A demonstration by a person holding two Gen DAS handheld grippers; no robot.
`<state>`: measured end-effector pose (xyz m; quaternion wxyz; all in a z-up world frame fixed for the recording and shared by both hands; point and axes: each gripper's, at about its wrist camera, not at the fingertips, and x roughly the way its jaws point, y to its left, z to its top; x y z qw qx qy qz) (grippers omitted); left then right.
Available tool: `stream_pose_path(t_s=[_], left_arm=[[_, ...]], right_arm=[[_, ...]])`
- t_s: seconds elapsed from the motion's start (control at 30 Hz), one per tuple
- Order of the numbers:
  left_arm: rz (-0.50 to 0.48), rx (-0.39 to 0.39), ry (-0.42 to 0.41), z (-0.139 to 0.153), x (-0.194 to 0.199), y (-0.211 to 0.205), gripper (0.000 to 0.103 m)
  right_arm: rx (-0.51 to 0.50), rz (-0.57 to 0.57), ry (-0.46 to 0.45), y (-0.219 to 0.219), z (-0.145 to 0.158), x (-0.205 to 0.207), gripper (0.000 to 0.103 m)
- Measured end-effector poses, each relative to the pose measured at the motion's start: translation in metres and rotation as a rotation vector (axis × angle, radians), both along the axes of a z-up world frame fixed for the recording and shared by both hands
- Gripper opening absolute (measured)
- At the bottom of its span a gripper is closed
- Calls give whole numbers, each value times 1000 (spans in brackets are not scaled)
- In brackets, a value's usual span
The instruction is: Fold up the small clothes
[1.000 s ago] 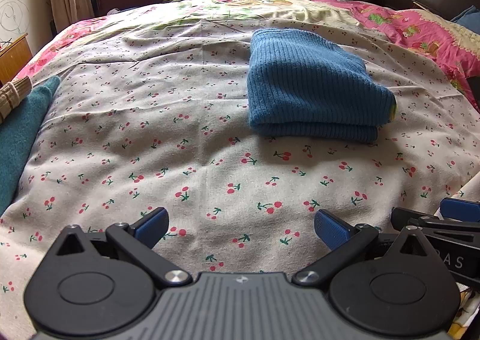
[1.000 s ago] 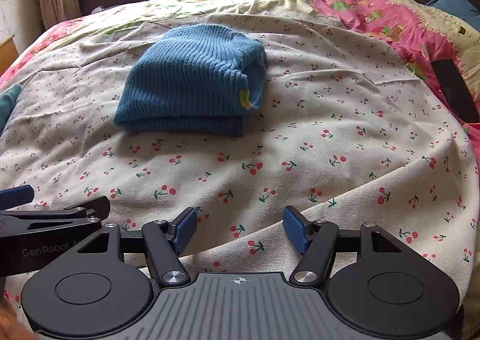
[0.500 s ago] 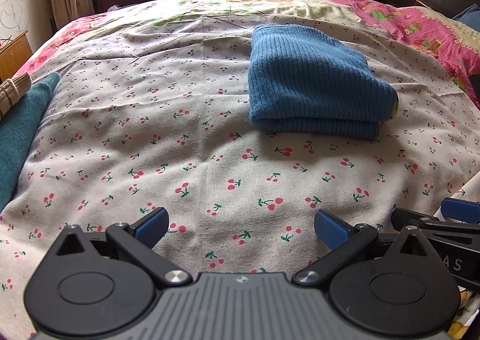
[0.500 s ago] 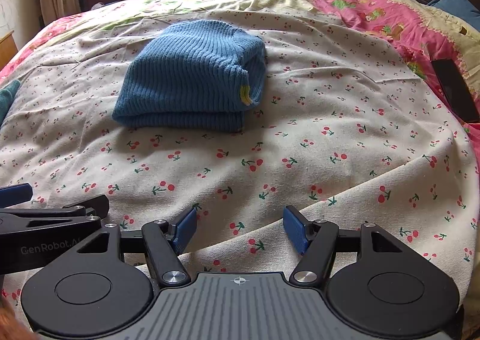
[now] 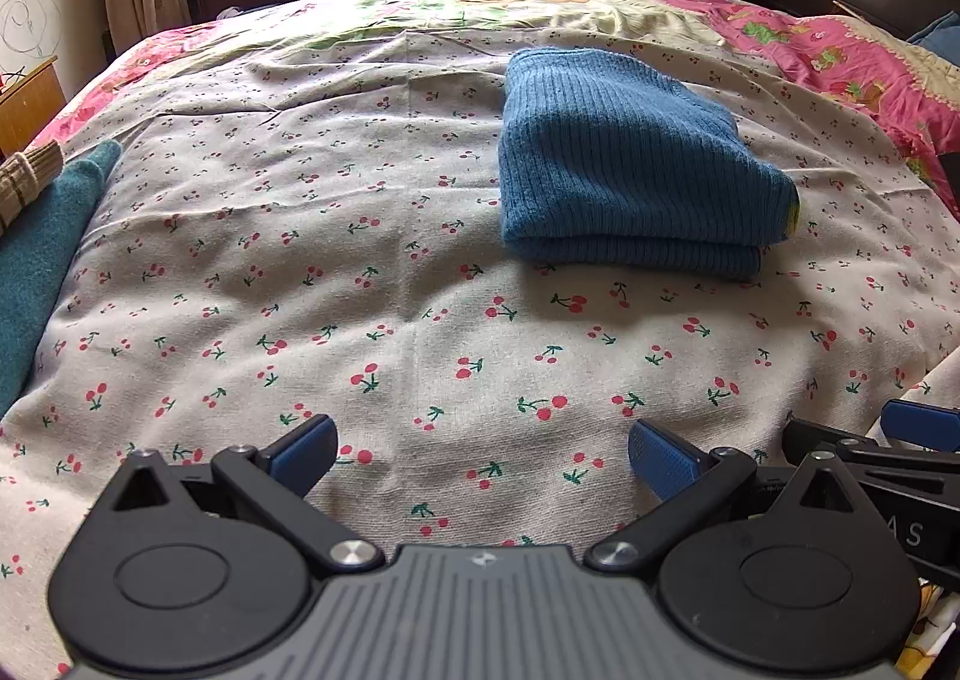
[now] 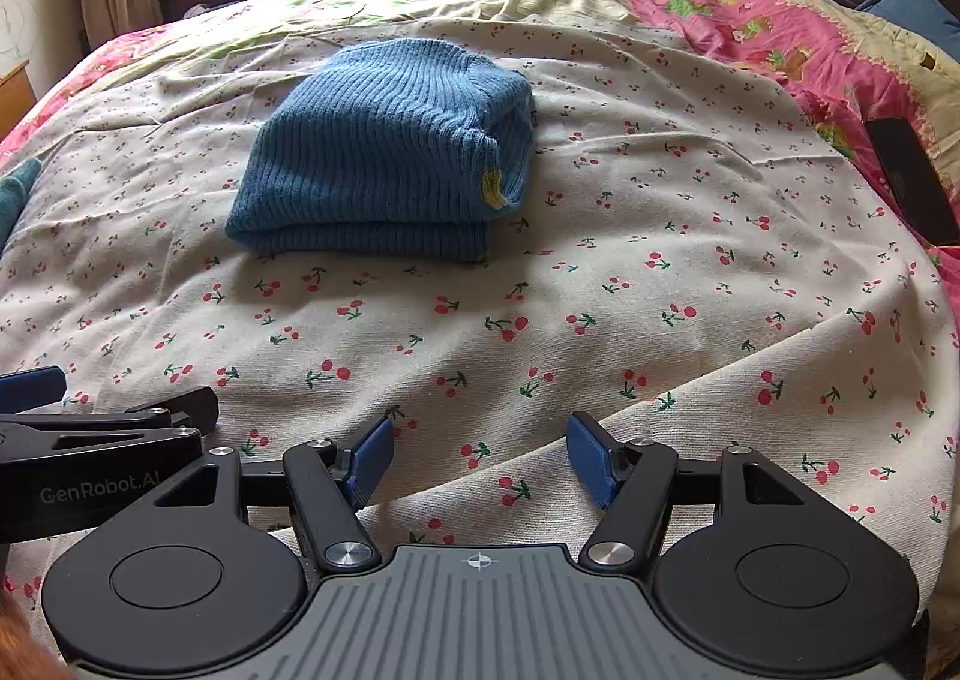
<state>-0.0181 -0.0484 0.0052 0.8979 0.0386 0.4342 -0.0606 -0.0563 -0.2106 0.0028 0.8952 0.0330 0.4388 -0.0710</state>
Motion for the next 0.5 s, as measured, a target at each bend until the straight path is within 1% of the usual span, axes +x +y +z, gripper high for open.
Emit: stream_pose_path(t_s=[0.5], left_arm=[[0,-4,2,-1,-1,0,103]], right_arm=[[1,0,0,0,0,0,65]])
